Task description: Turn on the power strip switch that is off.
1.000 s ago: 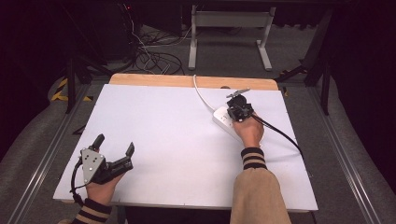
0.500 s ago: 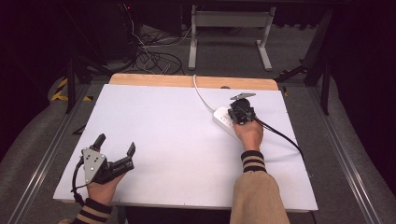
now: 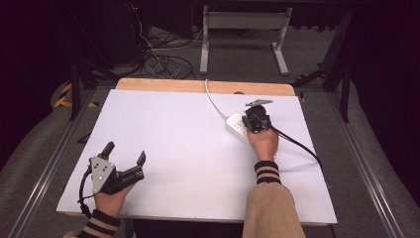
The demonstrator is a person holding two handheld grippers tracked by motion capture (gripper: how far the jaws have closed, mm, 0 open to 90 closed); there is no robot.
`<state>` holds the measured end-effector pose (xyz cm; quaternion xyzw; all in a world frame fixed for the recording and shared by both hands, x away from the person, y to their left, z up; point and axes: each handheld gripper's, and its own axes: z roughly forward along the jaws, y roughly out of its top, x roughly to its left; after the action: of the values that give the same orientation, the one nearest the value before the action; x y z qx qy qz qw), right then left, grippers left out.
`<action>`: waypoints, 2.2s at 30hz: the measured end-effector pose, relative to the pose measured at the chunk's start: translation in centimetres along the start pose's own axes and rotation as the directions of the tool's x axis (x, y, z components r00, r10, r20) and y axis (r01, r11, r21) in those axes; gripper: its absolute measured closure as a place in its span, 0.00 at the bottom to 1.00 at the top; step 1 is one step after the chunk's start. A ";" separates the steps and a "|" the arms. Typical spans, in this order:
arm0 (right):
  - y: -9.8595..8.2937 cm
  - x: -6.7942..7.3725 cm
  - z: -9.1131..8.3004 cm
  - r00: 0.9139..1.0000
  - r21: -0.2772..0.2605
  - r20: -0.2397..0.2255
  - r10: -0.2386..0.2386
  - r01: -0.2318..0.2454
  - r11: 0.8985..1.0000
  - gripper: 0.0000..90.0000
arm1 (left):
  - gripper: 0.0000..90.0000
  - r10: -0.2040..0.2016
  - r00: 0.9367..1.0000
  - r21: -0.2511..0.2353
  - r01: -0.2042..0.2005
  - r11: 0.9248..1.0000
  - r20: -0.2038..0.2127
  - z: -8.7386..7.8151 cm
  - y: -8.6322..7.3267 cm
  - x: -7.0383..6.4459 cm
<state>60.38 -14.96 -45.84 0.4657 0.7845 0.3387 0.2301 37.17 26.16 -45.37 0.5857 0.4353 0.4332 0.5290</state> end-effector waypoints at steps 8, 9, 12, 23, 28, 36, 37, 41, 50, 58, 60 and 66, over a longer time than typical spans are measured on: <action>0.0 0.0 0.0 1.000 -0.001 0.003 -0.002 0.002 1.000 1.00 | 0.02 0.009 1.000 0.004 -0.009 1.000 0.007 0.0 0.0 -0.1; 0.0 0.0 0.0 1.000 -0.002 0.004 -0.003 0.003 1.000 1.00 | 0.02 0.008 1.000 0.004 -0.008 1.000 0.006 0.0 0.0 -0.1; 0.0 0.0 0.0 1.000 0.001 0.004 -0.003 0.003 1.000 1.00 | 0.02 0.005 1.000 0.004 -0.005 1.000 0.001 0.0 0.0 -0.1; 0.1 0.4 0.1 1.000 0.008 0.025 -0.003 0.003 1.000 1.00 | 0.02 0.008 1.000 0.008 -0.009 1.000 0.007 0.1 0.0 -0.2; 0.5 0.7 0.1 0.999 0.040 0.044 -0.012 0.011 0.999 1.00 | 0.02 0.008 1.000 0.012 -0.008 1.000 0.008 0.1 0.0 -0.2; 0.5 0.9 0.4 0.998 0.030 0.058 -0.003 0.002 1.000 1.00 | 0.02 0.006 1.000 0.016 -0.006 1.000 0.008 0.1 0.0 -0.2; 0.5 0.9 0.3 0.998 0.033 0.057 -0.002 0.000 0.999 1.00 | 0.02 0.005 1.000 0.014 -0.005 1.000 0.004 0.1 0.0 -0.1; 0.4 1.0 0.3 0.998 0.026 0.064 -0.014 0.012 1.000 1.00 | 0.02 0.004 1.000 0.016 -0.004 1.000 0.004 0.1 0.0 -0.1; 0.4 0.9 0.3 0.998 0.027 0.061 -0.008 0.007 1.000 1.00 | 0.02 0.007 1.000 0.024 -0.007 1.000 0.005 0.1 -0.1 -0.2; 0.3 0.9 0.3 0.998 0.022 0.061 -0.002 0.001 1.000 1.00 | 0.02 0.008 1.000 0.025 -0.008 1.000 0.007 0.2 -0.1 -0.2; 0.3 0.9 0.3 0.998 0.021 0.062 -0.003 0.002 1.000 1.00 | 0.02 0.009 1.000 0.026 -0.010 1.000 0.009 0.2 -0.1 -0.1; 0.2 1.0 0.3 0.998 0.014 0.067 -0.005 0.004 1.000 1.00 | 0.02 0.014 1.000 0.031 -0.015 0.999 0.012 0.1 -0.1 -0.2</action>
<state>60.24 -13.93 -45.89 0.4768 0.7797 0.3167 0.2539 37.26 25.94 -45.53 0.5996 0.4348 0.4267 0.5190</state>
